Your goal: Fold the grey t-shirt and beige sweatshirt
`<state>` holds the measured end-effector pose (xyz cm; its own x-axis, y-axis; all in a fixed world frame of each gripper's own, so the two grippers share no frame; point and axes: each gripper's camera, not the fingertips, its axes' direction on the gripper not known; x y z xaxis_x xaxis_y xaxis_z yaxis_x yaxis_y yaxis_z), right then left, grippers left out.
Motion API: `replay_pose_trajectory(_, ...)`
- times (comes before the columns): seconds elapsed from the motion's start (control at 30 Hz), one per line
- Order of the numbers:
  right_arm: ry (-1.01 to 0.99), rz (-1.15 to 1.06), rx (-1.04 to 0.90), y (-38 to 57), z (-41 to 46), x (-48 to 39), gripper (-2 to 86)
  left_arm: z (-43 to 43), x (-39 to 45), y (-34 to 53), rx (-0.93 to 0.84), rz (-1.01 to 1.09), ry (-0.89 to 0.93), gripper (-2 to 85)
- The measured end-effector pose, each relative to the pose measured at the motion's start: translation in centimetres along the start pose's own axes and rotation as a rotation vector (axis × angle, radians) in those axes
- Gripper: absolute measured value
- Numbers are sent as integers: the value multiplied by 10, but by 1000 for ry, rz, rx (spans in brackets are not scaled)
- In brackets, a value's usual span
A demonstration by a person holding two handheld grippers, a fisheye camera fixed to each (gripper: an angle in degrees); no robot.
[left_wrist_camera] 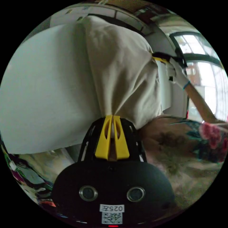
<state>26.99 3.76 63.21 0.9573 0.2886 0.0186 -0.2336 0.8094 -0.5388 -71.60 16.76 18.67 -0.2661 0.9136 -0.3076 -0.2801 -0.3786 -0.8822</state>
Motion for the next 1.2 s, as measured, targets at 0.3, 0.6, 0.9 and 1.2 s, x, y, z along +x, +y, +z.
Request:
replay_pose_trajectory(0.3,-306,44,-82,57,-46,92,159,-121,-93,-59,271,-191,270,147)
replay_pose_trajectory(0.6,-366,-174,-189,66,-22,85,139,-119,-84,-125,37,44,418,99)
replay_pose_trajectory(0.9,-729,-33,-238,80,2,158,75,-101,-117,-120,-8,-33,730,-3)
replay_pose_trajectory(1.2,-1141,-344,-123,145,-98,124,50,-223,-60,-44,143,302,985,-12)
